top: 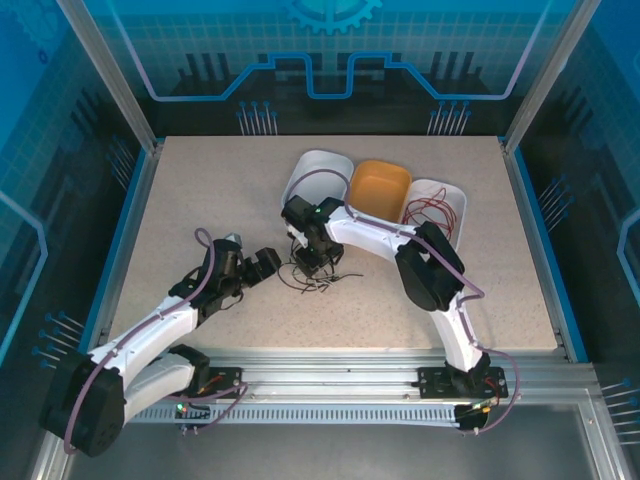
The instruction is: Untangle the cables
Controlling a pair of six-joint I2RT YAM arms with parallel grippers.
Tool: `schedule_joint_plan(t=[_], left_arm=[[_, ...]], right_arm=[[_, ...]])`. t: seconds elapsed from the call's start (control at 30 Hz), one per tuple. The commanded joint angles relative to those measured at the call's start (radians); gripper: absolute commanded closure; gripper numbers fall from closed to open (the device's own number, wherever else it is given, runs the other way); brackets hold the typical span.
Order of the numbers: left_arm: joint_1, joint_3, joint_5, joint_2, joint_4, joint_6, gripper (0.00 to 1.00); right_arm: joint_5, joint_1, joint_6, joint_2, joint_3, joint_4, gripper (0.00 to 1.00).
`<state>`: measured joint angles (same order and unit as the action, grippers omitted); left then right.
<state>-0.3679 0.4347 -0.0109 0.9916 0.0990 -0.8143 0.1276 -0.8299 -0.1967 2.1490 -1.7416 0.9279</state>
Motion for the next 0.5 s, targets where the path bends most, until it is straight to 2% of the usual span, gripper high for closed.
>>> schedule_joint_plan(t=[0.0, 0.1, 0.17, 0.37, 0.47], left_arm=[[0.012, -0.011, 0.014, -0.011, -0.013, -0.011, 0.01], [0.013, -0.011, 0.018, -0.011, -0.013, -0.010, 0.01], [0.015, -0.010, 0.020, -0.011, -0.013, -0.010, 0.01], [0.015, -0.011, 0.024, -0.013, -0.011, -0.011, 0.01], [0.017, -0.011, 0.022, -0.013, -0.010, -0.010, 0.01]], right_arm=[[0.035, 0.010, 0.018, 0.038, -0.045, 0.022, 0.45], [0.030, 0.012, 0.021, 0.061, -0.064, 0.017, 0.47], [0.020, 0.016, 0.021, 0.073, -0.077, 0.013, 0.54], [-0.005, 0.018, 0.014, 0.048, -0.087, 0.009, 0.86], [-0.010, 0.018, 0.008, 0.003, -0.078, 0.005, 0.93]])
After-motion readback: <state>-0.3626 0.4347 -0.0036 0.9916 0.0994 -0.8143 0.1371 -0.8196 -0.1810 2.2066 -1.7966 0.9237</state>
